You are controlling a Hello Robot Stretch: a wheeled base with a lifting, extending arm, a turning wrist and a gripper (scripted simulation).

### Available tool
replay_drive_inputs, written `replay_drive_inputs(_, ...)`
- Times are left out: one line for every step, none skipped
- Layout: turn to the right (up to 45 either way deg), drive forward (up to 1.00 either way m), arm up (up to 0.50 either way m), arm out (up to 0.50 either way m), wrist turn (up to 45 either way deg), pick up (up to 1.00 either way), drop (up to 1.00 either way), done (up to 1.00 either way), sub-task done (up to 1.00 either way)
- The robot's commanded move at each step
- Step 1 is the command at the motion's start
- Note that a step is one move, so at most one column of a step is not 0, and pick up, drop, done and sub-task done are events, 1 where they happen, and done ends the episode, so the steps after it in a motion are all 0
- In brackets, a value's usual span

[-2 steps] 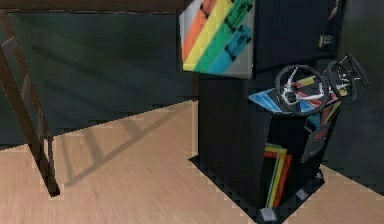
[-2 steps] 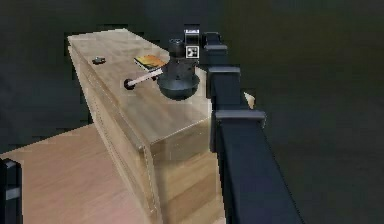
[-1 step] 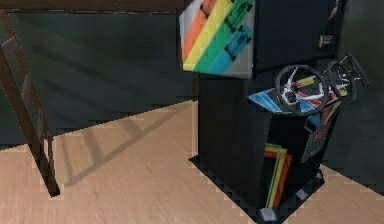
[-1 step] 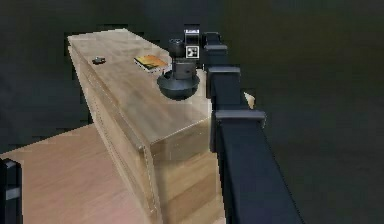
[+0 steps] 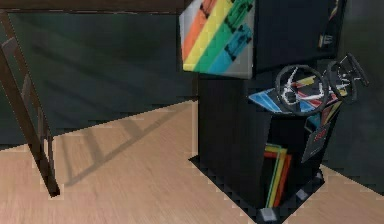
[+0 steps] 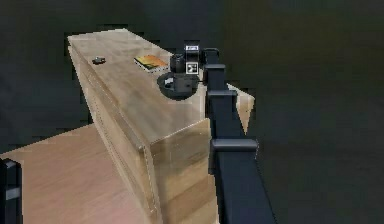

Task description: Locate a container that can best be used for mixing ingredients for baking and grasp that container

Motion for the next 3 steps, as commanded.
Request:
replay_drive_inputs(0.0,0.0,0.0,0.0,0.0,1.0,0.0,0.0,0.0)
replay_drive_inputs(0.0,0.0,0.04,0.0,0.0,0.0,0.0,0.0,0.0)
replay_drive_inputs(0.0,0.0,0.0,0.0,0.0,0.0,0.0,1.0,0.0)
